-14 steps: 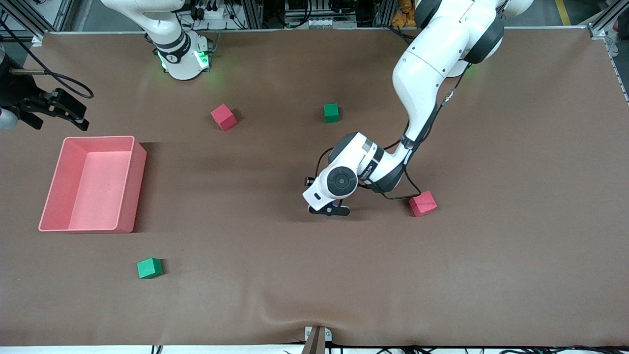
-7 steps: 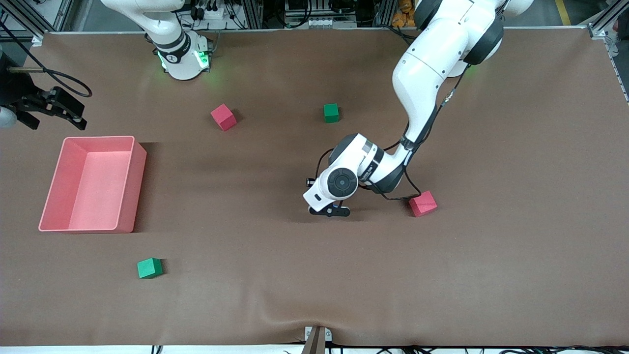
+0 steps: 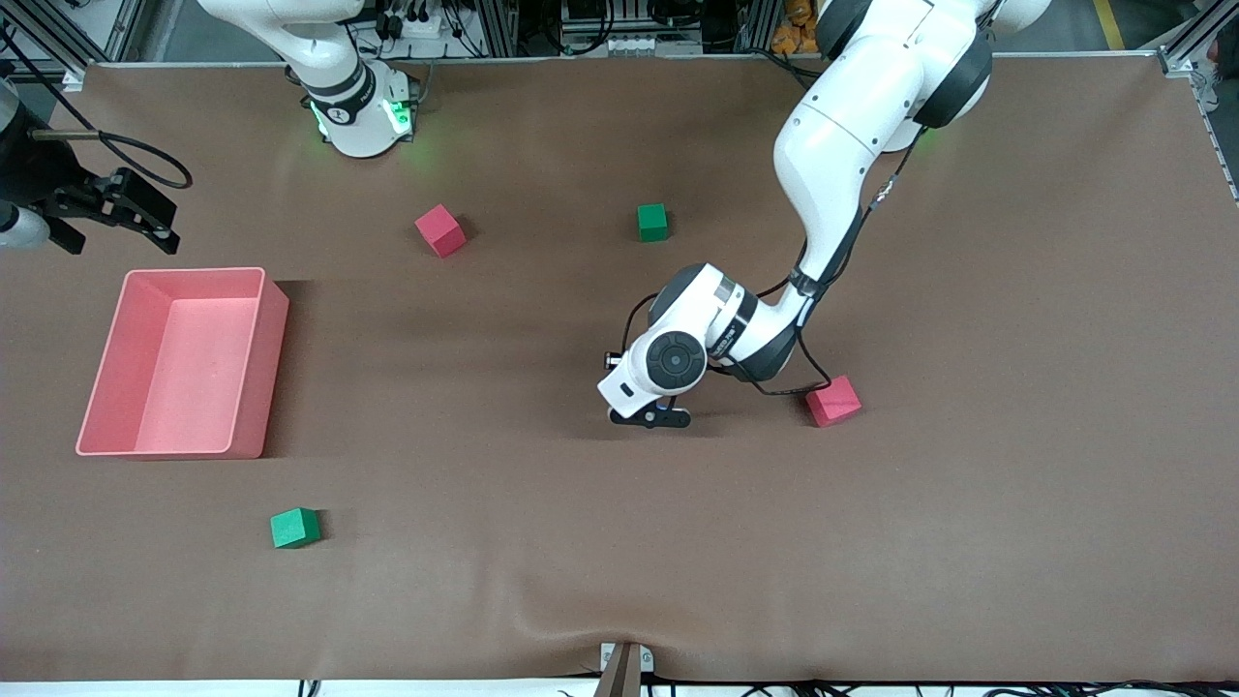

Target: Place and upright button with both arms

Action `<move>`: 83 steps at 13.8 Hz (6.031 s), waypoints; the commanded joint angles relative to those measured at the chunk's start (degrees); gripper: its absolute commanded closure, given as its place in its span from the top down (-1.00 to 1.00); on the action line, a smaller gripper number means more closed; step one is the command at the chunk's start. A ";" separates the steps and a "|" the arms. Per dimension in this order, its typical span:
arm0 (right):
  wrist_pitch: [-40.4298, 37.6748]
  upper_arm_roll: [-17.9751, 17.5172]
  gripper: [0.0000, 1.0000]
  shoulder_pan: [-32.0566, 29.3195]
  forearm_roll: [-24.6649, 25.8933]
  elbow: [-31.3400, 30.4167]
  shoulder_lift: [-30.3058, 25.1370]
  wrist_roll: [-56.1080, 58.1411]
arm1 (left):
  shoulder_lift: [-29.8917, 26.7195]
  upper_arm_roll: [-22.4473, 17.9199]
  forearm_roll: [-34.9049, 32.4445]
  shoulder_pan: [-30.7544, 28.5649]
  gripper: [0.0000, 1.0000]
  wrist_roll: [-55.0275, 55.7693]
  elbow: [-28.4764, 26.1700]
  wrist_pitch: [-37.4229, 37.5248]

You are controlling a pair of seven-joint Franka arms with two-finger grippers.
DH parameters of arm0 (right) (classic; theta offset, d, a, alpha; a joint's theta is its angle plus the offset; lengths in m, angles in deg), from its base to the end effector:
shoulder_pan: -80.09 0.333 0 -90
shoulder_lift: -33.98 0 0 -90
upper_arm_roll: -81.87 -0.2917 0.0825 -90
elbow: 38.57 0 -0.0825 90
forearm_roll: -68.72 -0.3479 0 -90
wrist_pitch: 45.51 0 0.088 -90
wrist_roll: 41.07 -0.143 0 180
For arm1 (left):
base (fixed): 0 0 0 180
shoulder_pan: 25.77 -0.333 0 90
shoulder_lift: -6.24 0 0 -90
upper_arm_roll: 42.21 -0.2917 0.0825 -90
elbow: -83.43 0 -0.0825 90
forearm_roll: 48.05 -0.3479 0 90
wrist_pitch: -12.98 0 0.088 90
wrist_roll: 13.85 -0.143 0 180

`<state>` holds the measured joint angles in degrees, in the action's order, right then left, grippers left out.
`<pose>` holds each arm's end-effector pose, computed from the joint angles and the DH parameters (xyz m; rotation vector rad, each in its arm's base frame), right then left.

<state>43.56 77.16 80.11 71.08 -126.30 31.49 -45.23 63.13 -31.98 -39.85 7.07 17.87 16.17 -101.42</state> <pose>0.5057 0.0368 0.6024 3.1003 0.0123 0.1085 0.5132 -0.4602 0.1503 2.9801 -0.0893 -0.4433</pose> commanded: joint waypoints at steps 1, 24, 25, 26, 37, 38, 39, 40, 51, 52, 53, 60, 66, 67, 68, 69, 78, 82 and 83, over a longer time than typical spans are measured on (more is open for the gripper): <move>-1.10 0.31 1.00 0.51 1.25 1.69 0.91 0.37 | 0.33 -0.30 1.21 0.55 -1.00 1.40 1.61 -0.91; -1.63 0.66 1.00 -1.25 0.19 1.16 0.99 0.11 | -2.32 -7.51 -52.02 22.78 -1.00 70.70 -1.03 -16.82; -1.63 0.84 1.00 -1.34 -0.07 1.16 0.99 0.11 | -2.14 -7.51 -55.88 23.83 -1.00 75.80 -1.11 -16.82; -1.63 0.93 1.00 -1.51 -0.60 1.16 0.99 0.11 | -1.96 -7.51 -59.06 24.71 -1.00 80.20 -1.72 -16.56; -1.01 0.84 1.00 -1.86 -1.13 1.16 0.99 0.11 | 4.54 -7.51 -82.46 30.35 -1.00 97.98 -3.84 -3.29; -1.01 0.84 1.00 -1.78 -1.13 1.16 0.99 0.11 | 5.68 -7.51 -84.47 30.70 -1.00 99.65 -3.84 -3.29; -1.01 0.84 1.00 -1.69 -1.13 1.16 0.99 0.11 | 6.47 -7.51 -86.84 30.70 -1.00 101.23 -3.84 -3.29; -1.01 0.84 1.00 -1.51 -1.13 1.16 0.99 0.11 | 6.91 -7.51 -88.86 30.70 -1.00 102.82 -3.84 -3.29; -0.92 0.75 1.00 -1.69 -1.13 1.16 0.99 0.11 | 7.09 -6.45 -95.14 30.87 1.00 109.60 -3.31 -3.29; -0.92 0.84 1.00 -1.69 -1.13 1.25 0.99 0.11 | 7.18 -6.19 -94.69 31.31 1.00 109.60 -3.40 -3.20; -0.92 0.84 1.00 -1.60 -1.13 1.16 0.99 0.11 | 7.18 -5.75 -93.47 31.66 1.00 109.60 -3.49 -3.20; -1.19 0.75 1.00 -1.78 -1.13 1.16 0.99 0.11 | -0.54 3.04 -62.12 32.37 1.00 95.13 -3.05 2.85; -1.01 0.75 1.00 -1.86 -1.13 1.16 0.99 0.11 | -12.04 3.13 -39.08 29.05 1.00 81.94 -2.70 4.44; -1.01 0.75 1.00 -1.86 -1.13 1.16 0.99 0.11 | -14.07 3.30 -36.53 27.29 1.00 79.57 -2.61 6.53; -1.10 0.75 1.00 -1.86 -1.13 1.16 0.99 0.02 | -17.05 3.39 -33.98 25.45 1.00 76.41 -2.61 8.82; -1.19 0.84 1.00 -1.95 -1.21 1.16 0.99 0.11 | -19.95 3.22 -30.73 23.51 1.00 73.25 -2.70 10.41; -1.10 0.84 1.00 -2.04 -1.13 1.16 0.99 0.11 | -36.57 3.48 -18.40 2.25 1.00 50.32 -3.22 25.07; -1.19 0.84 1.00 -2.04 -1.13 1.16 0.99 0.11 | -41.23 3.74 -17.78 -8.12 1.00 37.90 -3.31 28.70; -1.19 0.84 1.00 -2.04 -1.13 1.16 0.99 0.11 | -42.03 3.74 -16.13 -11.02 1.00 32.57 -3.31 28.97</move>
<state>43.01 78.68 79.20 70.74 -126.18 32.08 -45.24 24.39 -29.00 -58.73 0.53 56.33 15.11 -73.07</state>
